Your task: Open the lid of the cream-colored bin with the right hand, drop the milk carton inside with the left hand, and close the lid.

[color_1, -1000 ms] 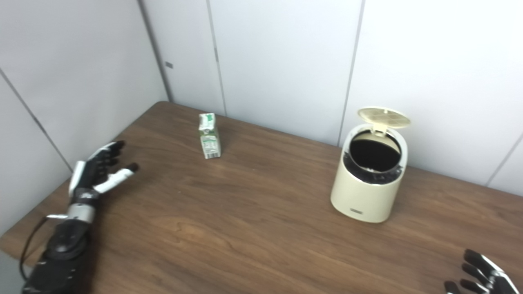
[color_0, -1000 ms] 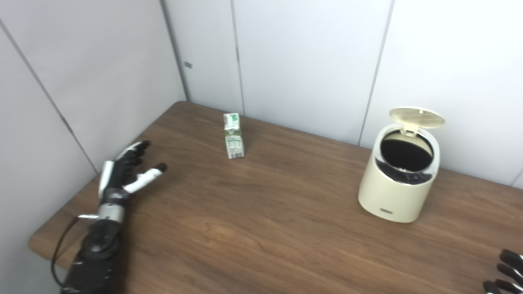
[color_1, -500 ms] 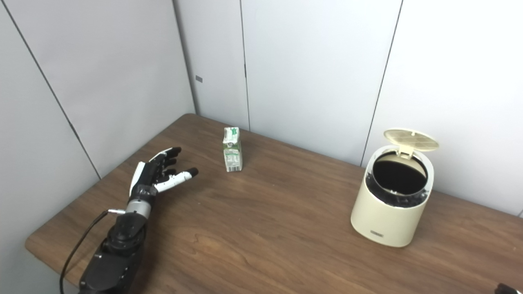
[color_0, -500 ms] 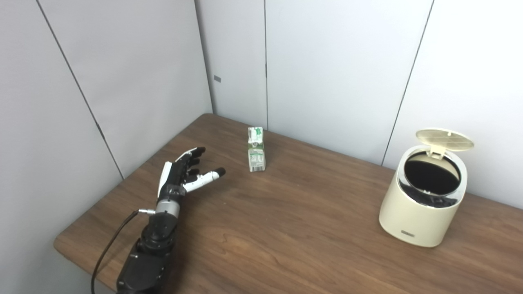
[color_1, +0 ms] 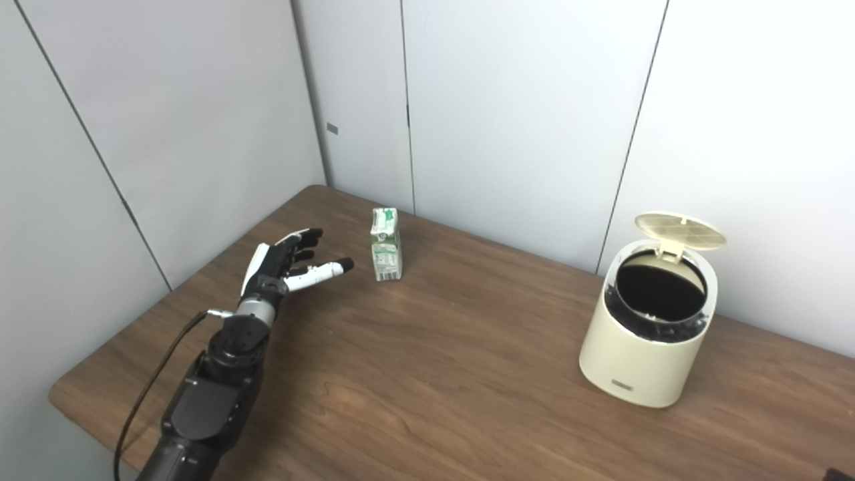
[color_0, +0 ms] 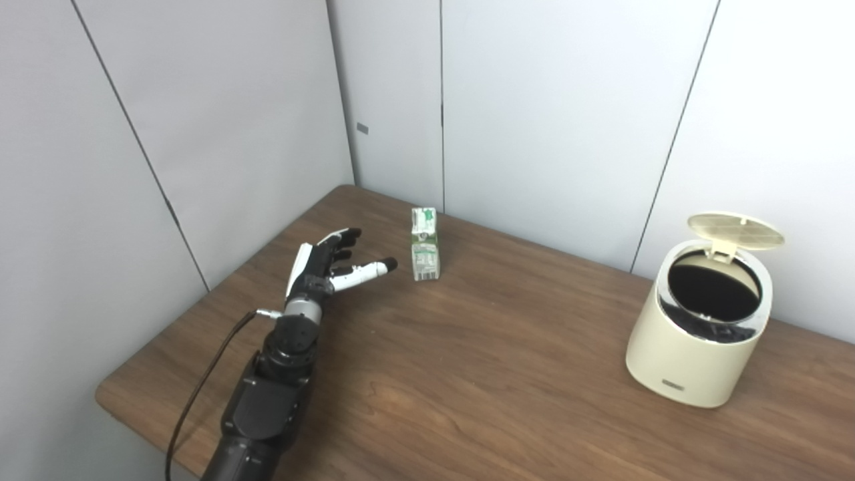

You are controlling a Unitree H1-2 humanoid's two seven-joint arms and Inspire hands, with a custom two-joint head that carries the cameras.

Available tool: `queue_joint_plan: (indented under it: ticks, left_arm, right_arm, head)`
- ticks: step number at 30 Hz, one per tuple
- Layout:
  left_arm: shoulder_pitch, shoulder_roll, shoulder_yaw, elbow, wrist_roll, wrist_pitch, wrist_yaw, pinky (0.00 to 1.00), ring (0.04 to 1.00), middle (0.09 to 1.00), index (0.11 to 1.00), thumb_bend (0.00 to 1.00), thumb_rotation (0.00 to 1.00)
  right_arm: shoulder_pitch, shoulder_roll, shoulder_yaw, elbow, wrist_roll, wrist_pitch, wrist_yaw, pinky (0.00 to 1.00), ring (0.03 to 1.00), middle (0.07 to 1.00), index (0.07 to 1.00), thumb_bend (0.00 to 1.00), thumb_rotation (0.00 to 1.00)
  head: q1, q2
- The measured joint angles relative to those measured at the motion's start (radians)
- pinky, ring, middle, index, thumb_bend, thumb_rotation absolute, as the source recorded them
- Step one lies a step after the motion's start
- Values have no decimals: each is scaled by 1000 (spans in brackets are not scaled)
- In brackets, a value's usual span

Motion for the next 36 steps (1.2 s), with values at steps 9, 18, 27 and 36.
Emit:
queue_joint_plan:
  ticks: [9,18,27,36]
  left_arm:
    - [-68,71,-47,49,34,56,-40,629,788,837,879,1000,286]
    - [-105,69,-27,98,-22,51,-70,809,877,891,904,1000,178]
    - [-188,83,-96,197,7,-5,-98,862,914,912,917,1000,222]
    - [-212,91,-159,239,33,-16,-128,868,916,908,906,1000,264]
  right_arm:
    - [-3,1,4,14,-22,-24,-11,620,742,762,722,221,599]
    - [-6,7,5,19,-42,-33,-31,544,682,709,674,247,661]
    - [-9,20,7,22,-44,-34,-46,395,538,588,503,458,221]
    - [-5,26,7,27,-48,-51,-54,326,453,536,482,492,3]
  head:
    - [-21,-11]
    - [-45,-18]
    - [-87,-31]
    - [-94,-32]
